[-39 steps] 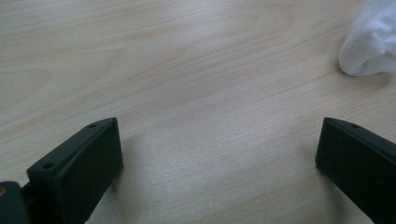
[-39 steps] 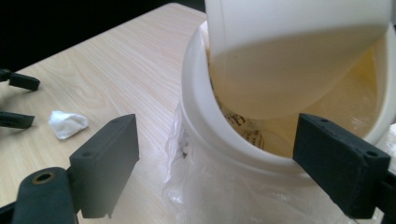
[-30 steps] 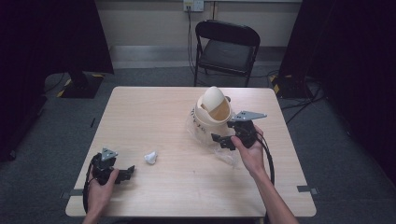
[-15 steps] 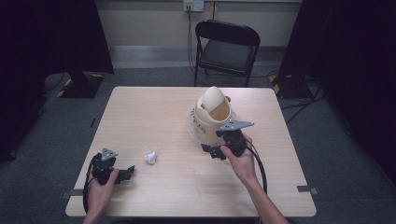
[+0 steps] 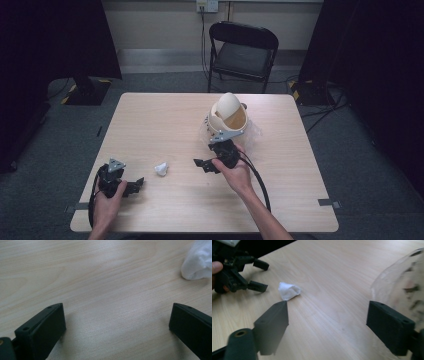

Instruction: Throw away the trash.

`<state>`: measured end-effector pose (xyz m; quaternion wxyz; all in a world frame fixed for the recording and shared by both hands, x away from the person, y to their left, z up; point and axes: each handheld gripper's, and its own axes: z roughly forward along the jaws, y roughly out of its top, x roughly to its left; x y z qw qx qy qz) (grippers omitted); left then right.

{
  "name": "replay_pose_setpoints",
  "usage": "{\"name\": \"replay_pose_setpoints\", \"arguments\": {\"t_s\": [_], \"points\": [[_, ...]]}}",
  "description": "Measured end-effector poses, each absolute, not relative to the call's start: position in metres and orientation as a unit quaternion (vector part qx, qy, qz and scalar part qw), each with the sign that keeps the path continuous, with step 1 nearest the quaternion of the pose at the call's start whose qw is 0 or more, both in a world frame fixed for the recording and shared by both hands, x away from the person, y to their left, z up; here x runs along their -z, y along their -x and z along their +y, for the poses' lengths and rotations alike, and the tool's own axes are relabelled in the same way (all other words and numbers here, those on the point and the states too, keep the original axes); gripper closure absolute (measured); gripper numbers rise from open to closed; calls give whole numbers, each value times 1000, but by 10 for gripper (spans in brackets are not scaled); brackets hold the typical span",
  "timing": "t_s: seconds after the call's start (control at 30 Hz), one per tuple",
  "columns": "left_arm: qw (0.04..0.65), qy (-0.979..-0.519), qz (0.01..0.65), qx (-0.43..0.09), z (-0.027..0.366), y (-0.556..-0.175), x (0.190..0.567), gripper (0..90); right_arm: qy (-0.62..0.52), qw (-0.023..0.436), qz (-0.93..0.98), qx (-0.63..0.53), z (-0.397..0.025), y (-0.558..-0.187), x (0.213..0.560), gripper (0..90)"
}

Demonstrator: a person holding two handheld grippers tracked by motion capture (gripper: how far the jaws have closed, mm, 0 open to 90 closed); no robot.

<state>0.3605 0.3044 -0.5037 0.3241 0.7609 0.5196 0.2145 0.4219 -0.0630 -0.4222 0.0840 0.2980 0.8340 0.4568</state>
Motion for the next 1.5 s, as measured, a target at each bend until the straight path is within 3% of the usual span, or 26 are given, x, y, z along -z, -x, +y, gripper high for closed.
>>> {"name": "replay_pose_setpoints", "arguments": {"t_s": [0.4,0.87,1.07,1.27,1.5], "points": [[324,-761,520,-215,304,-361,504,1,-264,54,857,-439,-8,-422,444,296],[324,-761,520,-215,304,-361,504,1,-257,40,866,-426,21,-428,467,287],[324,-761,520,-215,304,-361,504,1,-240,31,872,-425,42,-431,475,328],[324,-761,520,-214,304,-361,504,1,-233,24,877,-420,55,-437,480,286],[324,-761,520,-215,304,-360,504,1,-226,8,880,-418,67,-442,490,420]]}}
